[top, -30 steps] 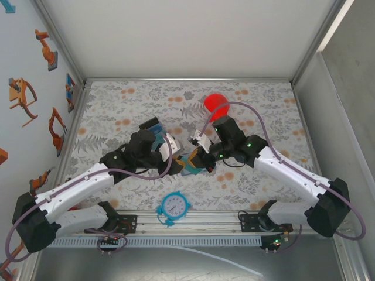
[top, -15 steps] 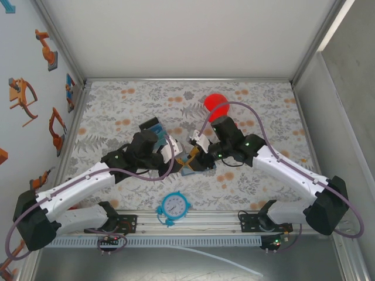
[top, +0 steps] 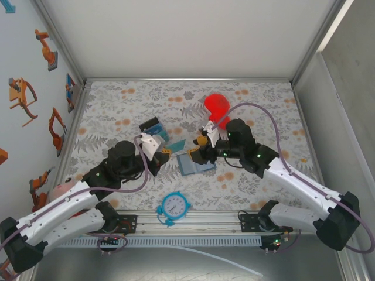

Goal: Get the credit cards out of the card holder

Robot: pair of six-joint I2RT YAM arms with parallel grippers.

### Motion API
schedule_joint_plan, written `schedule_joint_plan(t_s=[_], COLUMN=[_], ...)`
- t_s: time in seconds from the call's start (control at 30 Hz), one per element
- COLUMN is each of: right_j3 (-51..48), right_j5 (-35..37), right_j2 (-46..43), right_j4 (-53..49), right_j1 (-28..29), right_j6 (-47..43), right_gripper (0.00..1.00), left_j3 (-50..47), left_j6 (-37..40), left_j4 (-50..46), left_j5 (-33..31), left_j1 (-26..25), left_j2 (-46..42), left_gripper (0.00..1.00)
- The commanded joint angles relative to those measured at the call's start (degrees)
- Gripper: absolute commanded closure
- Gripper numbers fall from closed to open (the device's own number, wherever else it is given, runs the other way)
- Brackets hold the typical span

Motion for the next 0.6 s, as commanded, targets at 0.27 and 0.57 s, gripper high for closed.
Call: schedule_joint_plan(t_s=[0.27, 0.57], right_j3=[-7.8, -8.0], right_j5=[-15.2, -18.7], right_j2=[6.7, 5.5], right_j4=[40.1, 44.3], right_j1=[-3.3, -3.3], right_j6=[23.8, 24.5], right_gripper=[0.55, 0.67], left_j3=[-2.7, -1.9], left_j6=[-12.6, -13.8], left_j4=[16.0, 18.4], left_j5=[5.0, 11.2], left_j1=[0.2, 0.3], left_j2=[-2.1, -0.8], left_gripper=[1.00, 1.00])
